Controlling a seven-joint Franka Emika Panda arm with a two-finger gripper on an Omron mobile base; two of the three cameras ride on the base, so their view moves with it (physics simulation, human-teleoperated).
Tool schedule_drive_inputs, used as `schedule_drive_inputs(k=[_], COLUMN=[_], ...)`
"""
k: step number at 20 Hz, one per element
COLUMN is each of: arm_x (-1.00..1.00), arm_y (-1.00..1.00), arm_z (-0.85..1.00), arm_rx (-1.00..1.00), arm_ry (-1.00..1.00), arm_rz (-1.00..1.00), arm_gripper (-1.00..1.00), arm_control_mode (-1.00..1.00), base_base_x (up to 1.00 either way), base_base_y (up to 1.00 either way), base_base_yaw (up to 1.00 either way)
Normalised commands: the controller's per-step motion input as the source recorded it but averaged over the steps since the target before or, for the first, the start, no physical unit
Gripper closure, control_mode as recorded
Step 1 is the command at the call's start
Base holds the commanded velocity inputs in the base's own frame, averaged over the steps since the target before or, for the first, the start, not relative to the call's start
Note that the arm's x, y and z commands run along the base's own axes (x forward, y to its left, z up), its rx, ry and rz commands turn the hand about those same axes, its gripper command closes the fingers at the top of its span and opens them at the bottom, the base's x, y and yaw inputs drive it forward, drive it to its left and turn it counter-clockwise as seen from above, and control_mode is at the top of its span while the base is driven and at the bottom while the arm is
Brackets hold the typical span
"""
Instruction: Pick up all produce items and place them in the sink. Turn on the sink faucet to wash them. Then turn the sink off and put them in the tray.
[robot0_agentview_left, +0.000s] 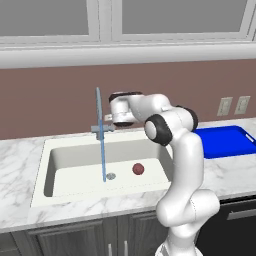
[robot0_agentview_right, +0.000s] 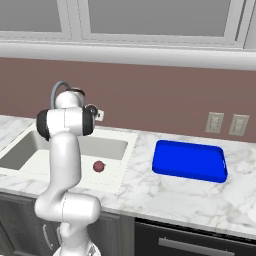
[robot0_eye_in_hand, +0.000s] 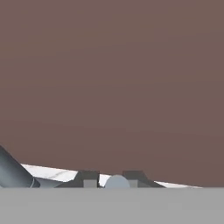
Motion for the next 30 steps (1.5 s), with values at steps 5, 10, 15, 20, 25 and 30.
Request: schedule_drive_inputs(k=[5,10,15,20,25,30], arm_x=[0.03,0.09,0.09,0.01,0.00,0.08], arm_y=[0.26,0.41,0.55,0.26,0.12,0.58], arm_z=[0.00,0.01,0.08,0.01,0.00,0.00], arm_rx=[-0.01,-0.04,-0.07,-0.04,-0.01,-0.05], arm_ry=[-0.04,-0.03,-0.01,0.00,0.00,0.00], arm_rz=[0.07,0.07,0.08,0.04,0.00,0.00], arm_gripper=[1.00,1.00,1.00,1.00,1.00,1.00], arm_control_mode=[-1.00,-1.00,-1.00,-1.00,-1.00,-1.00], base_base_x=[0.00,0.00,0.00,0.00,0.00,0.00], base_base_y=[0.00,0.00,0.00,0.00,0.00,0.00], base_base_yaw=[0.00,0.00,0.00,0.00,0.00,0.00])
